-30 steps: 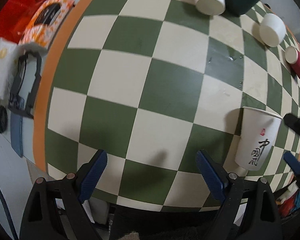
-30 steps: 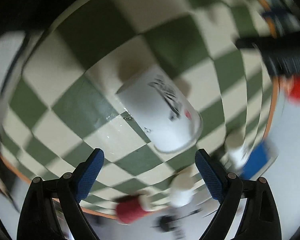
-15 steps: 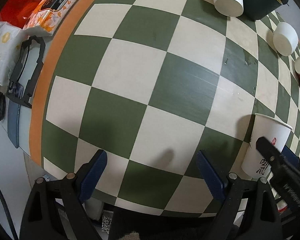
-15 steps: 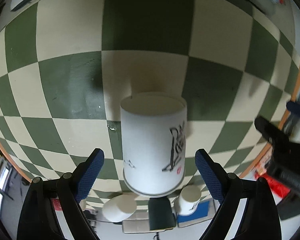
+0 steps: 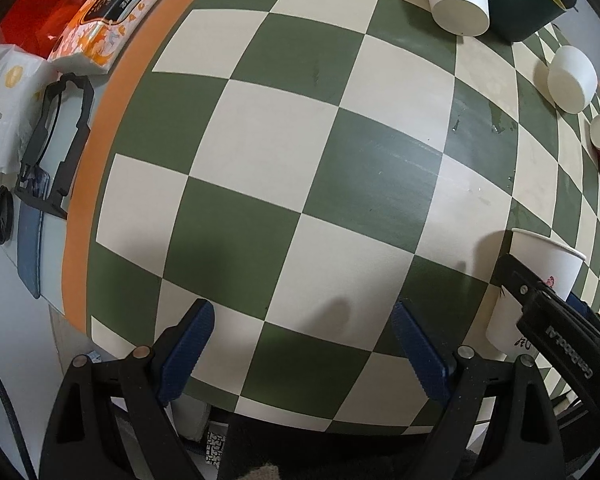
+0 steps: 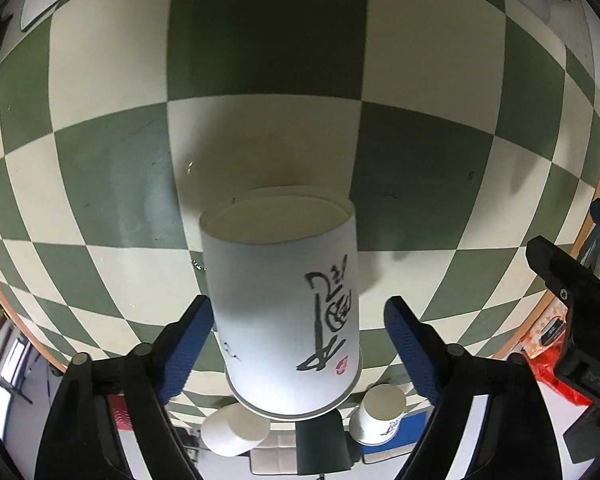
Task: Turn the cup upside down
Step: 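Carry the inverted cup with the right gripper back over the table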
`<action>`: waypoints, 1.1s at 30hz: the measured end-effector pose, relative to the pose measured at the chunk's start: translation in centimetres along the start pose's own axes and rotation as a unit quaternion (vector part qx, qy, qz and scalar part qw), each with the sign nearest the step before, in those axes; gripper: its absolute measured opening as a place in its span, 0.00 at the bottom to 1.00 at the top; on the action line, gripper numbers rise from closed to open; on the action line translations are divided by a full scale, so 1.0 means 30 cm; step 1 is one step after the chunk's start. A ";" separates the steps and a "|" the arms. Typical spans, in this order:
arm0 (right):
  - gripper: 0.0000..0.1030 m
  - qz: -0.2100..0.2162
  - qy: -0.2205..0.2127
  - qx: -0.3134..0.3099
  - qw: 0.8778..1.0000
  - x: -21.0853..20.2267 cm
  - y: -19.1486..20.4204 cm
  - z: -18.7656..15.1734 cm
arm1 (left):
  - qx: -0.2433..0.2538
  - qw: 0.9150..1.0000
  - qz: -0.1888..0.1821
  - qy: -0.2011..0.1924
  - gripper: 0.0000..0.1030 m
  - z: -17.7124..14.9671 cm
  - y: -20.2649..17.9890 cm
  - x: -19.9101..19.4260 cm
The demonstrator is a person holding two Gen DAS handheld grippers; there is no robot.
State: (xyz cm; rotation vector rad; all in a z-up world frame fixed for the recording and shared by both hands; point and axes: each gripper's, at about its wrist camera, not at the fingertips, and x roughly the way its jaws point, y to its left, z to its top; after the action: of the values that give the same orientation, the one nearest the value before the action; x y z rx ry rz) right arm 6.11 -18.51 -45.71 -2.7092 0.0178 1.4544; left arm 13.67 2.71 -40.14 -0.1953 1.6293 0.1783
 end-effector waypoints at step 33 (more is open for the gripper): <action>0.65 0.241 -0.068 0.409 0.878 0.015 -0.188 -0.130 | 0.042 0.999 0.013 -0.028 0.88 0.059 -0.077 -0.117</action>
State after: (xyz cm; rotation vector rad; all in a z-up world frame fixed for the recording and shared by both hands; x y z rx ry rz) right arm 9.84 -13.13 -43.63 -1.9492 1.0962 1.2899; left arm 16.16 0.95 -36.75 -0.1031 1.5802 0.1339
